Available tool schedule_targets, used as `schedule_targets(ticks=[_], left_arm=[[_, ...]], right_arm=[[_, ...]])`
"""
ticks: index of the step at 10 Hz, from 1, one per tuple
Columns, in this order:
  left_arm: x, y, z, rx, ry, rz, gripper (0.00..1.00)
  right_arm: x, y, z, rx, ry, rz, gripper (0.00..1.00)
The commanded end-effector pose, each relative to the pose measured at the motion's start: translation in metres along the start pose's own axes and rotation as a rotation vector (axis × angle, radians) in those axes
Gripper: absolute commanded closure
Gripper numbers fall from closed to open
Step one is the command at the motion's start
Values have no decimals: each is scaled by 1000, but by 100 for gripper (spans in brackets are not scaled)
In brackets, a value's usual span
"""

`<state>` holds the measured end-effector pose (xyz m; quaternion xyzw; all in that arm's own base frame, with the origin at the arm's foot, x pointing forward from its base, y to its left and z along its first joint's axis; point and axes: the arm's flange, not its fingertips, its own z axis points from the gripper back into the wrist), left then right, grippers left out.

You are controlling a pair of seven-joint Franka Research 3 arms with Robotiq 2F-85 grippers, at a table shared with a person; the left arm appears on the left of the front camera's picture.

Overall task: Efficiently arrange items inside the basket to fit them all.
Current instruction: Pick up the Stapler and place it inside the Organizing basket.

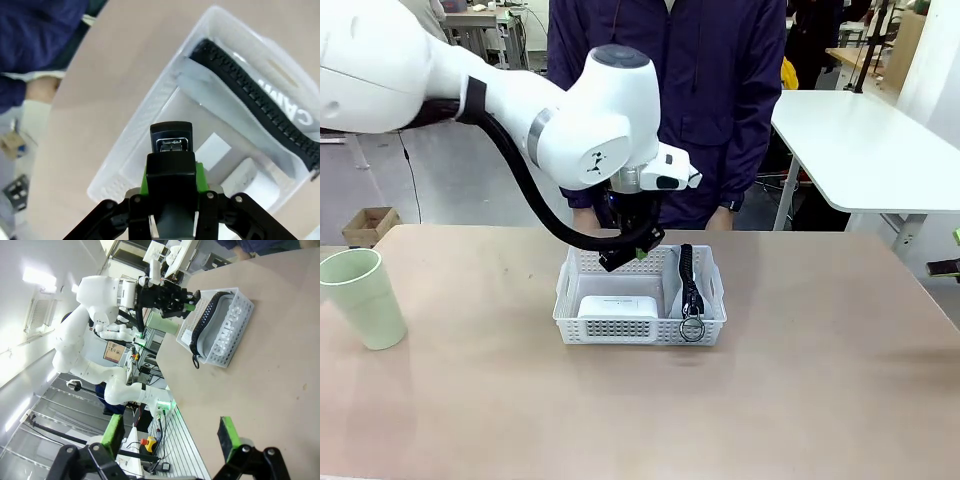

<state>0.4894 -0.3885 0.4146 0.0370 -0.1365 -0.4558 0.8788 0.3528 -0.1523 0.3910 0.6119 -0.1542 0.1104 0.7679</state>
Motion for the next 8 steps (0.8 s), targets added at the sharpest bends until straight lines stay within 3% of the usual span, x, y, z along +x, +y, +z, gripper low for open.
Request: schedule_targets(ticks=[1, 2, 5, 8], left_arm=[[-5, 7, 19, 0, 82, 57, 63], [0, 0, 0, 0, 0, 0, 63], [-8, 3, -7, 3, 23, -54, 63], [-18, 9, -28, -73, -41, -154, 63]], right_arm=[[-3, 2, 0, 3, 5, 10, 0], [-3, 2, 0, 3, 5, 10, 0], [-3, 2, 0, 3, 5, 10, 0], [-3, 2, 0, 3, 5, 10, 0]])
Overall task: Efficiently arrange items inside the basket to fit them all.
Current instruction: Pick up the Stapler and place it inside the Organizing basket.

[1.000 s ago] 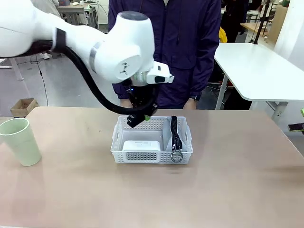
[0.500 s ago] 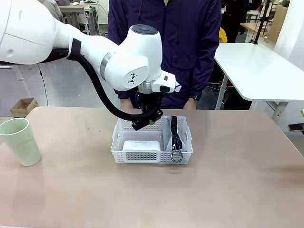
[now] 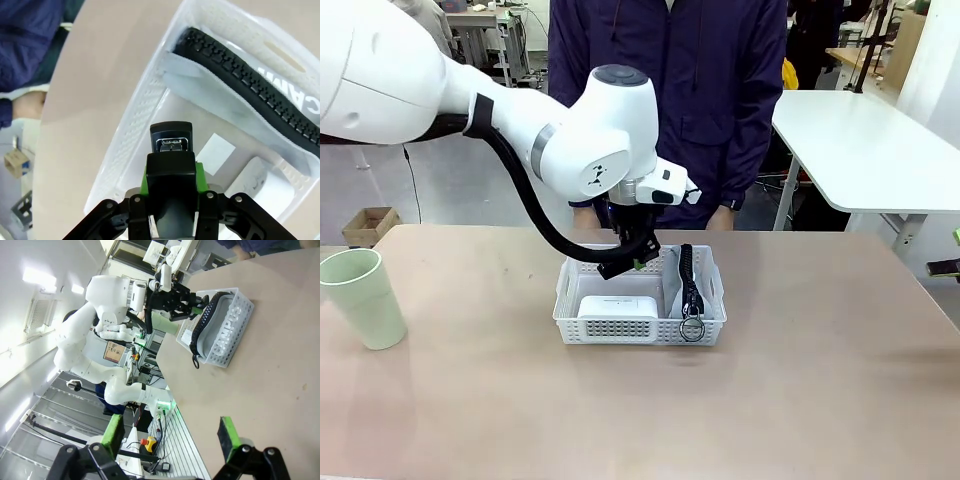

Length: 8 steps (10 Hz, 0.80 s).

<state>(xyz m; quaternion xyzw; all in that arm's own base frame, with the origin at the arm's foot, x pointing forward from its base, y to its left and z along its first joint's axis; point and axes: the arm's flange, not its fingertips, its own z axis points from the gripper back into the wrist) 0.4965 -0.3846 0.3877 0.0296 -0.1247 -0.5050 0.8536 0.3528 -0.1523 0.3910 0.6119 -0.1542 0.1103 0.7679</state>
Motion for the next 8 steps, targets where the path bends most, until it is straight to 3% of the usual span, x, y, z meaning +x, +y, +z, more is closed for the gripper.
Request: schedule_targets(ticks=[1, 8], left_arm=[[-18, 4, -4, -58, -84, -61, 63], [-19, -1, -65, -104, 37, -17, 63]], right_arm=[[-2, 2, 0, 3, 5, 10, 0], [-2, 2, 0, 3, 5, 10, 0]])
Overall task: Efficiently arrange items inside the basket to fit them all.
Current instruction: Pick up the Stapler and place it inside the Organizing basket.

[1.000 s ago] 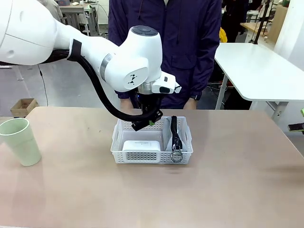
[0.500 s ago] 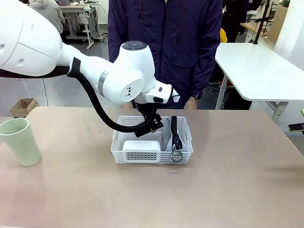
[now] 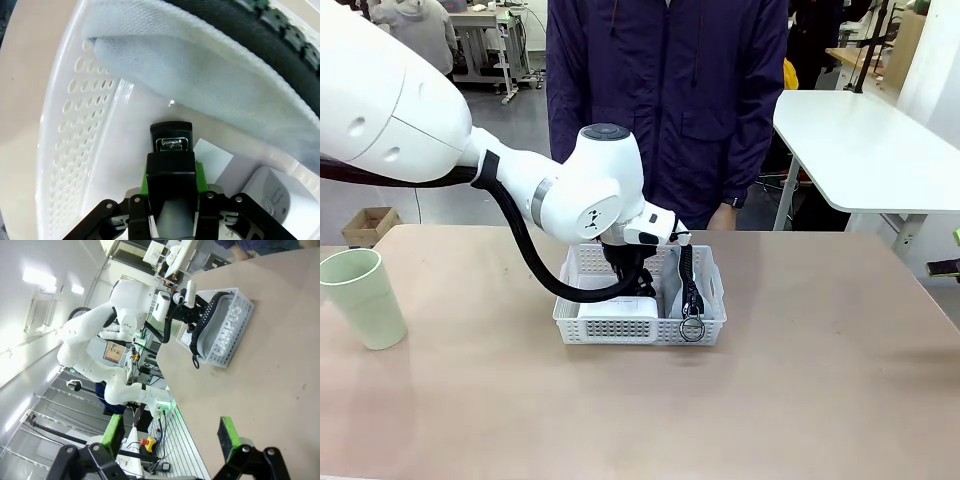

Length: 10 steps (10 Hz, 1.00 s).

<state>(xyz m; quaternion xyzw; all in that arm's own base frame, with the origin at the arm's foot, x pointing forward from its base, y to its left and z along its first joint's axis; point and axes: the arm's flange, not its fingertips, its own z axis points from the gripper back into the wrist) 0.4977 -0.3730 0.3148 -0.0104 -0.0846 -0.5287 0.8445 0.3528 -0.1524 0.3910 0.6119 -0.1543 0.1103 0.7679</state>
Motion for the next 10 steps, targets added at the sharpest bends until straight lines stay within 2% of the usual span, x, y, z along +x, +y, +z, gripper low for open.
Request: schedule_targets(ticks=[1, 4, 5, 6, 7, 10], left_arm=[[5, 5, 5, 13, 14, 35, 63], [8, 11, 1, 17, 34, 52, 63], [9, 12, 0, 26, 44, 50, 14], [11, 11, 0, 31, 44, 43, 5], [12, 11, -1, 29, 46, 40, 0], [10, 15, 3, 37, 18, 60, 0]], right_arm=[[-2, 2, 0, 3, 6, 10, 0], [-2, 2, 0, 3, 6, 10, 0], [-2, 2, 0, 3, 6, 10, 0], [-2, 2, 0, 3, 6, 10, 0], [-2, 2, 0, 3, 6, 10, 0], [-2, 2, 0, 3, 6, 10, 0]])
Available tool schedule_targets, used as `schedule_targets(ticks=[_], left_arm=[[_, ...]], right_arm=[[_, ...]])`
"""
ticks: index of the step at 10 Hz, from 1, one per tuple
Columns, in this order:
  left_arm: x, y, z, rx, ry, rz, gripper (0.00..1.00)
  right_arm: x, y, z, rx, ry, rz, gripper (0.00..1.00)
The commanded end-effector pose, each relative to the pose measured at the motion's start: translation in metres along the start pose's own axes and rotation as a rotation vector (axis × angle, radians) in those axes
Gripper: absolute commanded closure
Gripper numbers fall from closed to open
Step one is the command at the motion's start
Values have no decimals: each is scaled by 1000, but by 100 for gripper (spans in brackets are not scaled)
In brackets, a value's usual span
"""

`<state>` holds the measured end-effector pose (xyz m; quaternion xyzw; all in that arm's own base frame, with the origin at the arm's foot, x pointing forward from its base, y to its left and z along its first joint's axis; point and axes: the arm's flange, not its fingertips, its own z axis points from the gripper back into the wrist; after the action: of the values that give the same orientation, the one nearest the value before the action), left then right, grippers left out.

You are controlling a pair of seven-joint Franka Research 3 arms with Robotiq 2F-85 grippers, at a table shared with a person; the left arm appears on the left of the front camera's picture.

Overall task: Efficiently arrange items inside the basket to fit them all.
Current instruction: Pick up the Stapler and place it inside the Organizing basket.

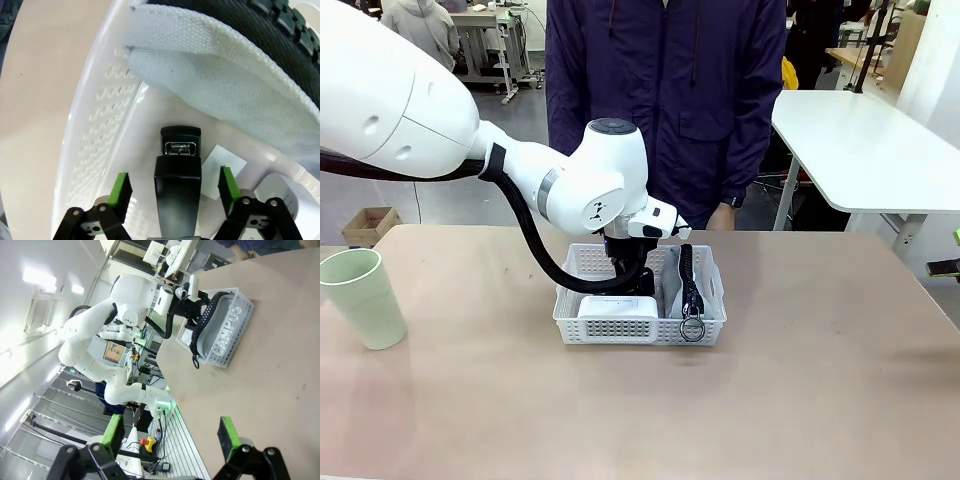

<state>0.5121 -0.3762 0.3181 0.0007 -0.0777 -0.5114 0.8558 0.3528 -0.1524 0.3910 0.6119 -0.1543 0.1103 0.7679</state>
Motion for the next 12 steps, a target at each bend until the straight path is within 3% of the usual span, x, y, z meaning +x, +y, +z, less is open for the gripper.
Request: schedule_targets(ticks=[1, 5, 7, 9, 10, 12], left_arm=[[-2, 4, 4, 15, -19, 25, 0], [-12, 6, 24, 16, -95, 36, 0], [-39, 11, 76, 8, -229, 45, 0], [-81, 3, 139, -43, -385, 80, 0], [-113, -13, 159, -152, -409, 73, 0], [-183, -33, 174, -163, -552, 9, 0]], right_arm=[[-2, 2, 0, 3, 6, 10, 0], [-2, 2, 0, 3, 6, 10, 0], [-2, 2, 0, 3, 6, 10, 0], [-2, 2, 0, 3, 6, 10, 0], [-2, 2, 0, 3, 6, 10, 0], [-2, 2, 0, 3, 6, 10, 0]])
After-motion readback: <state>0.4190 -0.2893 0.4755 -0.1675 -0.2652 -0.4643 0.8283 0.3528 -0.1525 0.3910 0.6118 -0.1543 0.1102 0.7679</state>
